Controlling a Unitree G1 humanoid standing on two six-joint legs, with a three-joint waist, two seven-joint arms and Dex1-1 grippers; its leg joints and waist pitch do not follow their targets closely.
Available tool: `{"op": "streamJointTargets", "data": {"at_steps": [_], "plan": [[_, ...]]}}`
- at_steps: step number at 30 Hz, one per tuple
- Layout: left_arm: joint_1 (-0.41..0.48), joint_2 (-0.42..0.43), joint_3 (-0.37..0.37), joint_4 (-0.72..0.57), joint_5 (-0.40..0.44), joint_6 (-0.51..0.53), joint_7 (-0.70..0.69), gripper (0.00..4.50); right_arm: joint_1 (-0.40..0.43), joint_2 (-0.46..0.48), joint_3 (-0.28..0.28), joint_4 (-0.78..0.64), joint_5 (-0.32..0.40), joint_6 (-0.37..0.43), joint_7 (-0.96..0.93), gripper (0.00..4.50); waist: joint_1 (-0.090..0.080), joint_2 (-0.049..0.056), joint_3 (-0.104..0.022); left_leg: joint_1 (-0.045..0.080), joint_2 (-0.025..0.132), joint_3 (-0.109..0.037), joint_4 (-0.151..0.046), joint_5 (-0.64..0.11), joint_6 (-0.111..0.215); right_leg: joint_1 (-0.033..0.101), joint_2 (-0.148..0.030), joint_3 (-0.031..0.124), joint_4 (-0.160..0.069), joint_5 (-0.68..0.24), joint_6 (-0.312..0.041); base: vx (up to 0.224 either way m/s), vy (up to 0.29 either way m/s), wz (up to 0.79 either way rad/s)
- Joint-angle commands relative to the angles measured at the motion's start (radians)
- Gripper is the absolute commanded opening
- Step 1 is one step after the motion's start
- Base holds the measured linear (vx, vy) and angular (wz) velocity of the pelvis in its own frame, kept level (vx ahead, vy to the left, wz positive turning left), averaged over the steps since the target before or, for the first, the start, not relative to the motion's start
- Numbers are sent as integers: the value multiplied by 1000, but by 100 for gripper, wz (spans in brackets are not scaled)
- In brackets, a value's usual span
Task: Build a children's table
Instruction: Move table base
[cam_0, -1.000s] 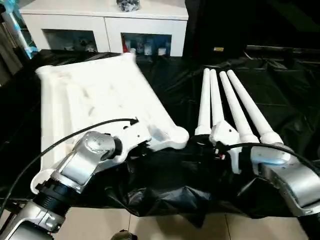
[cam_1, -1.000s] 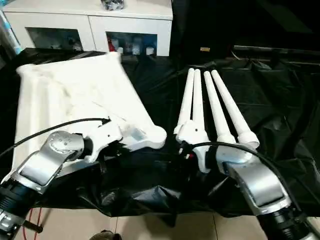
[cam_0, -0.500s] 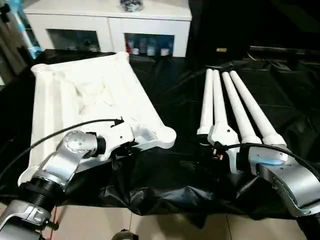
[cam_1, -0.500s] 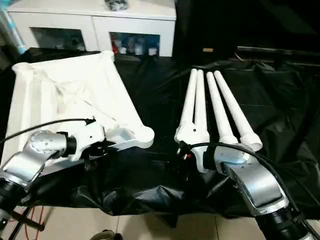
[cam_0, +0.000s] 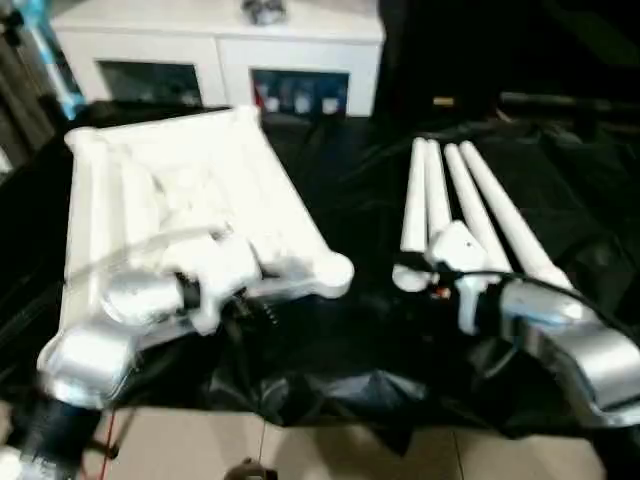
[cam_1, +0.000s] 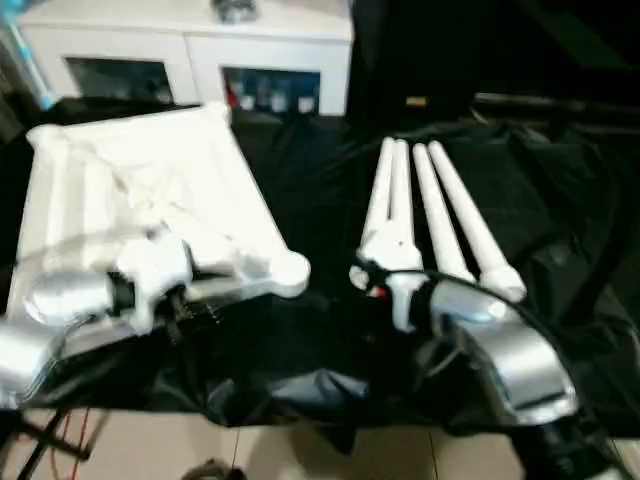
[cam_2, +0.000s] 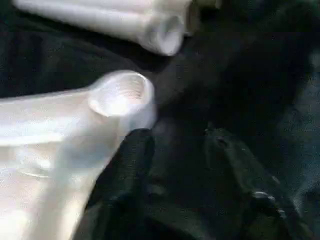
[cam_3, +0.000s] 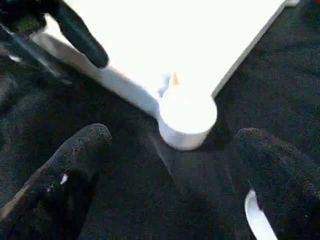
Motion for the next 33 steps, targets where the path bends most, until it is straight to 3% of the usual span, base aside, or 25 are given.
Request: {"op": "streamJointTargets", "data": {"at_steps": [1,2,7,8,11,14,19,21,22,24,27,29,31,32,33], "plan": [[0,-13,-34,11,40,1,16,230,22,-25,42,16,-48,-20,19,450,-3,3,-55,39,50,-16,-83,-307,-47,15,-57,32,-87,-184,-186,0,0,0],[4,-29,-52,23,49,0,22,247,28,-36,60,27,-67,-32,26,450,-2,5,-54,39,50,-18,-84,-324,-55,14,-57,32,-90,-211,-170,0,0,0],[23,-59,-88,35,51,25,24,278,37,-53,88,49,-85,-44,52,450,-8,4,-56,35,50,-21,-84,-321,-53,17,-57,32,-90,-192,-172,0,0,0],[58,-36,-111,1,46,78,15,299,49,-98,122,45,-100,-52,87,450,-12,8,-59,33,50,-22,-83,-307,-48,20,-55,31,-86,-160,-174,0,0,0],[86,-10,-125,-7,49,100,-1,311,70,-135,134,49,-114,-61,111,450,-16,7,-58,31,48,-20,-79,-285,-26,22,-53,31,-87,-122,-184,0,0,0],[116,19,-135,-16,58,124,-24,340,92,-167,132,63,-131,-81,129,450,-22,7,-56,33,49,-21,-81,-313,-21,21,-52,29,-89,-147,-202,0,0,0],[172,80,-142,-84,51,170,-55,371,134,-243,137,52,-127,-118,198,450,-26,4,-50,35,53,-23,-85,-347,-9,22,-56,31,-97,-214,-194,0,0,0],[198,116,-130,-144,28,205,-68,383,153,-274,126,42,-116,-131,225,450,-27,0,-51,35,52,-22,-84,-354,-5,21,-58,31,-97,-241,-192,0,0,0],[212,137,-121,-178,13,221,-79,384,164,-288,117,36,-109,-136,239,450,-30,-1,-49,30,51,-24,-86,-349,-1,24,-58,29,-98,-261,-187,0,0,0],[237,171,-101,-239,-13,263,-94,399,183,-309,95,29,-100,-148,264,450,-27,0,-46,36,51,-23,-86,-369,0,18,-58,31,-104,-308,-177,0,0,0],[287,236,-48,-348,-64,343,-115,423,192,-337,29,24,-46,-158,301,450,-28,-4,-46,36,50,-24,-86,-376,0,20,-58,31,-104,-337,-176,0,0,0],[321,274,-14,-407,-95,379,-125,441,177,-338,-19,25,-2,-148,312,450,-27,-1,-44,39,50,-24,-86,-373,5,14,-56,31,-108,-348,-176,0,0,0],[328,281,-8,-418,-101,385,-126,441,173,-336,-30,25,8,-146,314,450,-25,2,-43,42,51,-24,-86,-390,0,11,-55,31,-109,-363,-177,0,0,0],[350,305,30,-465,-138,413,-131,441,145,-326,-81,18,57,-124,316,450,-26,3,-43,44,49,-24,-86,-403,-6,10,-55,31,-108,-369,-181,0,0,0],[350,305,30,-465,-138,413,-131,441,145,-326,-81,18,57,-124,316,450,-25,2,-43,43,50,-26,-88,-404,-6,12,-56,31,-110,-375,-178,0,0,0]]}}
